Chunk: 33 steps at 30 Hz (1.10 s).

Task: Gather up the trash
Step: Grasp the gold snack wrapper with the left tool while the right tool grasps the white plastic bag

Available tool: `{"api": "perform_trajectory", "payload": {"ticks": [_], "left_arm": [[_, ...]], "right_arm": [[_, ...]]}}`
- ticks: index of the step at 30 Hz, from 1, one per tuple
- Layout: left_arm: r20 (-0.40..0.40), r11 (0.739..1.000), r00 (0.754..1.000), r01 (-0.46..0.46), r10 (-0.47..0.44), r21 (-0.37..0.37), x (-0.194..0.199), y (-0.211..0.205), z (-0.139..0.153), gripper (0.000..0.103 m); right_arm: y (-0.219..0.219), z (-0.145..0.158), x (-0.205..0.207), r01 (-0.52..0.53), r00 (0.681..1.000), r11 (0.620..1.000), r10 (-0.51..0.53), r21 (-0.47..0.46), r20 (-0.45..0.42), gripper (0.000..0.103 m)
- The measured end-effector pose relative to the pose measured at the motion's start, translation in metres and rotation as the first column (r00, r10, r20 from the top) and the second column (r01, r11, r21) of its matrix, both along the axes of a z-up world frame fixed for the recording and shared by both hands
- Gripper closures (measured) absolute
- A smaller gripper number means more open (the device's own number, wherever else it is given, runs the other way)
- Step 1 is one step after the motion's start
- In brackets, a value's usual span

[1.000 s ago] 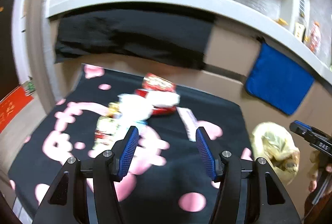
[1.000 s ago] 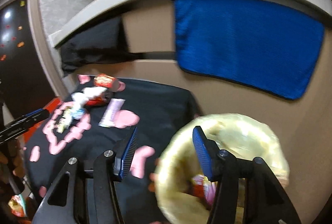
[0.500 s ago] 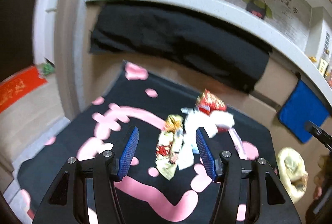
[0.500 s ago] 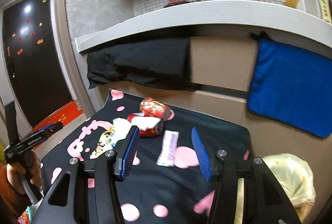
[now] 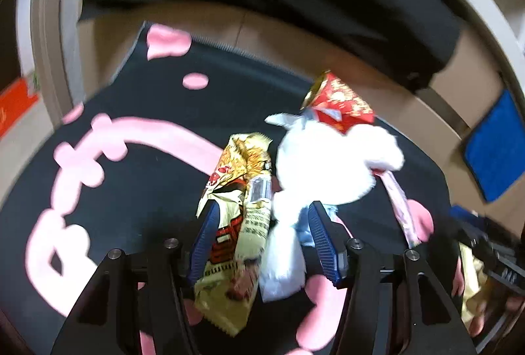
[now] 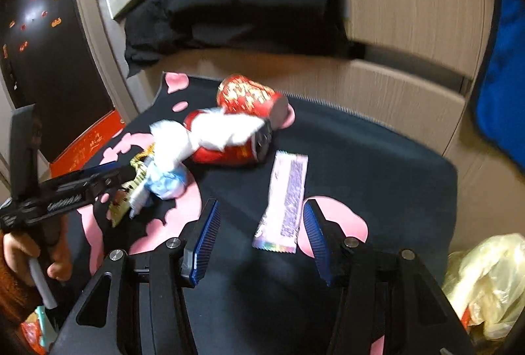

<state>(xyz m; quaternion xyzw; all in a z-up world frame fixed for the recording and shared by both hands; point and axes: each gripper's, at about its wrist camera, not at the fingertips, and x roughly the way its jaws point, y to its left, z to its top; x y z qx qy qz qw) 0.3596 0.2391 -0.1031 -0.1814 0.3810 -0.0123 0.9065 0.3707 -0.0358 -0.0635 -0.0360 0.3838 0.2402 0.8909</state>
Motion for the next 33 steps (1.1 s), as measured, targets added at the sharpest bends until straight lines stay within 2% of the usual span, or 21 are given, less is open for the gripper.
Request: {"api": "perform_trajectory", "payload": {"ticks": [4,5,10,14,18,21,27,33], "left_arm": [[-0.003,0.999,1.0,0.005,-0.005,-0.053,0.004,0.001,-0.006,0.06],[-0.008,0.998,1.0,0.016,-0.017,-0.055,0.003,-0.001,-0.005,0.07],[-0.056,0.995,0.995,0.08,-0.084,-0.066,-0.021,-0.01,-0.006,0.078],[-0.065,0.992,0.996,0.061,-0.068,-0.107,-0.053,0.001,-0.005,0.078],[-0.03,0.996,0.999,-0.018,0.015,-0.091,-0.078,0.02,0.002,0.076],[-0.008,0.997,1.0,-0.028,0.027,-0.073,-0.088,0.029,0.004,0.074],[0.027,0.999,1.0,-0.003,0.004,-0.037,-0.101,0.034,0.008,0.068],[0.022,0.999,0.999,-0.023,0.024,-0.044,-0.104,0.04,0.007,0.067]], "right_arm": [[-0.011,-0.006,0.005,0.015,1.0,1.0,-0.015,-0.015,0.003,0.052],[-0.012,-0.007,0.005,0.014,1.0,1.0,-0.014,-0.014,0.001,0.052],[-0.006,-0.011,0.006,-0.012,1.0,1.0,0.013,0.015,-0.027,0.052],[0.016,-0.011,0.001,-0.061,0.997,0.997,0.063,0.051,-0.039,0.052],[0.054,-0.013,-0.006,-0.132,0.989,0.99,0.135,0.049,-0.053,0.052],[0.085,-0.017,-0.008,-0.161,0.985,0.986,0.164,0.042,-0.057,0.052],[0.13,-0.025,-0.007,-0.115,0.993,0.993,0.116,-0.022,0.012,0.05],[0.148,-0.041,0.01,-0.125,0.991,0.991,0.122,-0.038,-0.057,0.047]]}}
